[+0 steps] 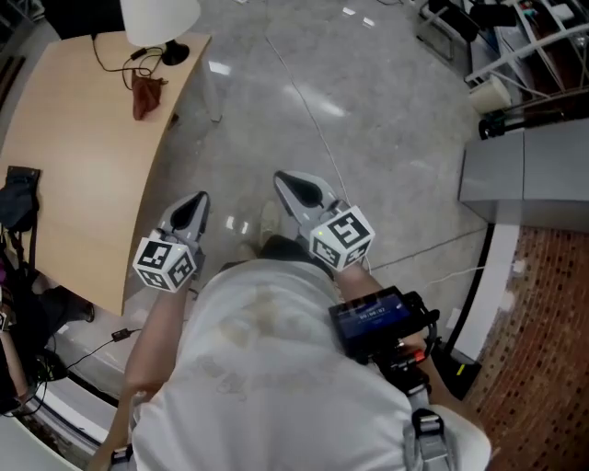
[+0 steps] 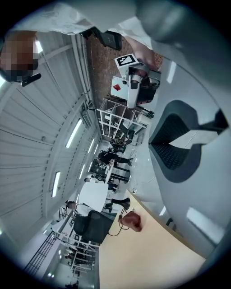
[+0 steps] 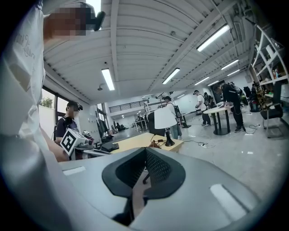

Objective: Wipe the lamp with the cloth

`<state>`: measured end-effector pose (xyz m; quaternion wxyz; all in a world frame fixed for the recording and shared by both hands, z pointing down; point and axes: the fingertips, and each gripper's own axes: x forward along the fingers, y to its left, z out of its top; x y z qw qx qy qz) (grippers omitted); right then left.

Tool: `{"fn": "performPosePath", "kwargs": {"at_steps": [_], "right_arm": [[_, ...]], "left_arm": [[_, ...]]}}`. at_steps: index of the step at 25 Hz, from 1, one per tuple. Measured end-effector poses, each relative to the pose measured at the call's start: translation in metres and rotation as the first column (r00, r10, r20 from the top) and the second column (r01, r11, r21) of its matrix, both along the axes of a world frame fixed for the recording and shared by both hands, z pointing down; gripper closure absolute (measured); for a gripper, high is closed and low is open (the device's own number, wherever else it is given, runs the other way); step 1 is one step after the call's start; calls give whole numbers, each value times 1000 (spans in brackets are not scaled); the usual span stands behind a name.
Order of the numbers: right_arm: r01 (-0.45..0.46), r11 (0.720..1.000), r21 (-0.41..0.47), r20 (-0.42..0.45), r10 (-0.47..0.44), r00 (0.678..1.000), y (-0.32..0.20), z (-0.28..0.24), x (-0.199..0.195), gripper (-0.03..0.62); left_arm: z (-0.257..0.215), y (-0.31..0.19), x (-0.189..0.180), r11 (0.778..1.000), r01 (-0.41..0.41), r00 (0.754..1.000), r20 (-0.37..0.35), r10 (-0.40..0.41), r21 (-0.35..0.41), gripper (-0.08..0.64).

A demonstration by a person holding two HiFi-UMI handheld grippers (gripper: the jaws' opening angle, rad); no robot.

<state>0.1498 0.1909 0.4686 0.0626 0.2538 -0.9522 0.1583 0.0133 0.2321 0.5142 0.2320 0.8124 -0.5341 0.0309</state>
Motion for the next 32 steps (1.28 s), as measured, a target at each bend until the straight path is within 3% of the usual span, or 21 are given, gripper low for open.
{"fn": "performPosePath", "kwargs": {"at_steps": [4,9,13,17,25,32], "right_arm": [[-41,999,22,-19,42,999,-6,1,-1,578],[90,995,43,6,-90,996,-95,15,-40,578],[128,991,23,34,-129,991,-145,1,-36,578],[152,988,9,13,-152,988,-185,24,-55,579],[186,982,-44,12,-186,983,-210,49,-58,578],[203,977,-63,-14,-205,979,-236,59,-85,578]], "left_arm": [[2,-13,2,998,-59,998,-3,59,-4,560],[8,-88,-29,998,59,997,45,-59,0,558],[-5,-132,-26,993,111,990,92,-107,-31,558],[24,-173,-53,989,136,985,114,-130,-51,558],[47,-183,-83,966,238,957,197,-214,-105,558],[64,-213,-131,950,283,935,260,-241,-136,558]]}}
